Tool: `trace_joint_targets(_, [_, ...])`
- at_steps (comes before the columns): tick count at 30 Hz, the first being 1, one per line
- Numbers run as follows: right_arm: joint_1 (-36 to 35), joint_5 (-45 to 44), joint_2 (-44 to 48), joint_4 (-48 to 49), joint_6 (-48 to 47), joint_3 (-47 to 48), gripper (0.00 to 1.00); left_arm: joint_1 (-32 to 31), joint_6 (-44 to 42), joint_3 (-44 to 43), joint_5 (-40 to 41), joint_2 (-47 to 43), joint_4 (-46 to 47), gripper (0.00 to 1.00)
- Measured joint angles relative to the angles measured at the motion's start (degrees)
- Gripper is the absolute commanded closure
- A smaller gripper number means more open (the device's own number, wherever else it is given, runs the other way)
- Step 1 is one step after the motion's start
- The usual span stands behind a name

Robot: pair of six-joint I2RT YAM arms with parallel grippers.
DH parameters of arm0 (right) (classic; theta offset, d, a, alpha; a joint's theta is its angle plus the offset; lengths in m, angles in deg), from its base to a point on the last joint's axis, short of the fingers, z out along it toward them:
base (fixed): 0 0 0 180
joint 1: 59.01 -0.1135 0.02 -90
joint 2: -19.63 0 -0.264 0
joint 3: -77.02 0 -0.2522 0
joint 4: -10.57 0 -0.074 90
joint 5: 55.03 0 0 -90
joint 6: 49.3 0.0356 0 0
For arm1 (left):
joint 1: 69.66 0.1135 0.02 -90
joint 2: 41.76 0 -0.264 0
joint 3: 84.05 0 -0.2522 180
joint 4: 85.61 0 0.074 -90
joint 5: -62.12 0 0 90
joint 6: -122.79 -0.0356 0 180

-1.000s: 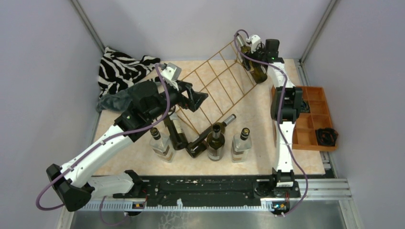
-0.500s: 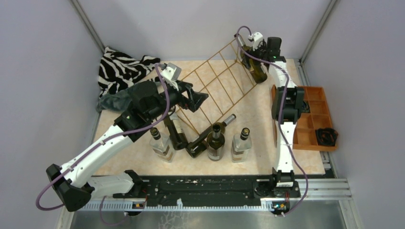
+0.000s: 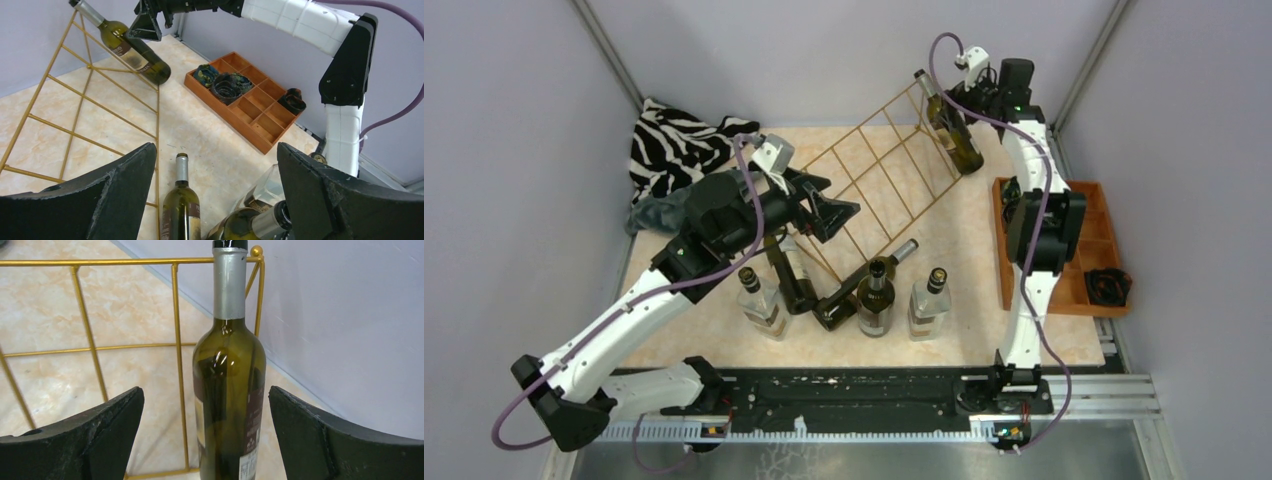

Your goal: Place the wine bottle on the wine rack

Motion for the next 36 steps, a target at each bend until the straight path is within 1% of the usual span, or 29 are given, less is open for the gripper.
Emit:
trace_joint_targets(5, [1.22, 1.4, 8.26, -3.28, -0.42, -6.1, 0.06, 0.0, 1.6, -0.66, -3.41, -0.44, -0.15, 0.01])
trace_joint_targets(7, [1.53, 2.45, 13.25, -5.01, -0.37, -9.88, 0.06, 0.0, 2.51, -1.07, -4.61, -0.76, -0.52, 0.01])
trace_joint_targets(10, [1.64, 4.28, 21.77, -6.34, 0.11, -16.35, 0.05, 0.0, 4.07, -1.33, -6.08, -1.73, -0.61, 0.01])
trace_joint_targets(16, [1.62, 10.82, 42.27, -6.54, 3.85, -32.98, 0.04, 0.0, 7.23, -1.95, -8.39, -5.03, -2.73, 0.01])
trace_joint_targets(20, [1.6, 15.65, 54.82, -6.49, 6.99, -44.68, 0.04, 0.0, 9.9, -2.78, -10.1, -7.21, -4.15, 0.04])
trace_joint_targets(22, [1.57, 17.07, 59.04, -8.09, 7.39, -48.06, 0.03, 0.0, 11.08, -3.26, -11.23, -7.93, -4.98, 0.07])
trace_joint_targets(26, [1.57, 17.44, 64.85, -11.1, 6.95, -52.17, 0.01, 0.0, 13.27, -3.93, -14.78, -8.02, -6.34, 0.13])
trace_joint_targets(30, [1.73, 16.11, 68.91, -13.16, 6.14, -54.99, 0.02, -1.11, 14.21, -5.46, -17.49, -5.95, -7.85, 0.14])
trace_joint_targets(33, [3.04, 15.76, 70.64, -13.07, 6.32, -57.9, 0.02, -4.39, 13.75, -7.89, -17.62, -3.5, -9.31, 0.14])
trace_joint_targets(36, [5.2, 15.69, 70.77, -12.59, 7.08, -60.46, 0.01, -11.19, 11.34, -12.61, -15.26, 0.52, -11.02, 0.13])
